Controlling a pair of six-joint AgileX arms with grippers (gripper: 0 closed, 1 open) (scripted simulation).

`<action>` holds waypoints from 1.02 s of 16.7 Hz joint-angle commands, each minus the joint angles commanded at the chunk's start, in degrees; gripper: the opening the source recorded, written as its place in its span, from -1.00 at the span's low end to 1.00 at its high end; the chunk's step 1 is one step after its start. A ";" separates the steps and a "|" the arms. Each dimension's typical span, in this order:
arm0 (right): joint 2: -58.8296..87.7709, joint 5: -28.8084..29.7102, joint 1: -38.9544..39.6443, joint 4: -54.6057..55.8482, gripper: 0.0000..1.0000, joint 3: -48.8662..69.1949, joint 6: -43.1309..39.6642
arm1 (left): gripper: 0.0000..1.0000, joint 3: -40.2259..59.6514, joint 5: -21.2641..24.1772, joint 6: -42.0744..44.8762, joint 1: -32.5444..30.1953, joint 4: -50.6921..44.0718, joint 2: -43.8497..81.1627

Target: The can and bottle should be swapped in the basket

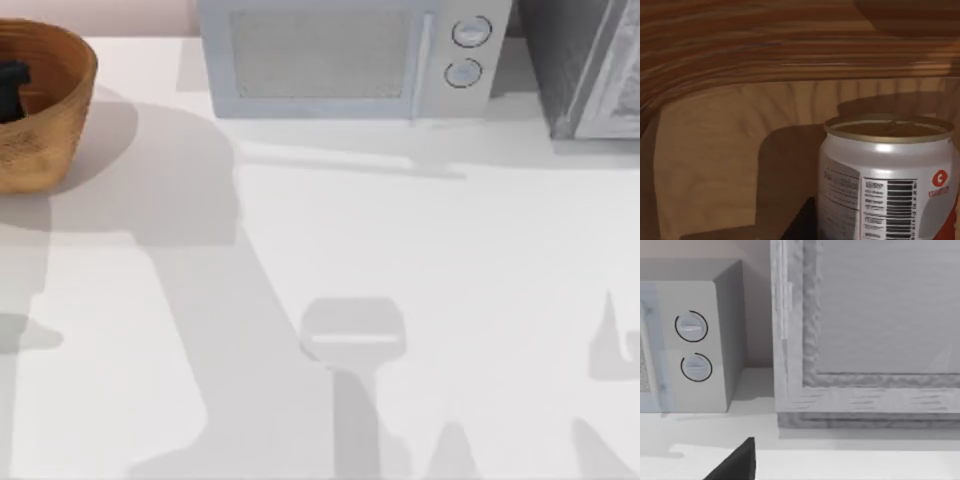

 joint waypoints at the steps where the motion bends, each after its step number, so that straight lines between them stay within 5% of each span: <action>1: 0.00 0.00 0.00 0.00 1.00 0.00 0.00 | -0.21 0.00 0.00 0.00 0.00 0.00 0.00; 6: 0.00 0.00 0.00 0.00 1.00 0.00 0.00 | -0.96 0.00 0.00 0.00 0.00 0.00 0.00; 17: 0.00 0.00 0.00 0.00 1.00 0.00 0.00 | -1.00 -2.88 0.29 0.11 -0.34 -0.13 -4.55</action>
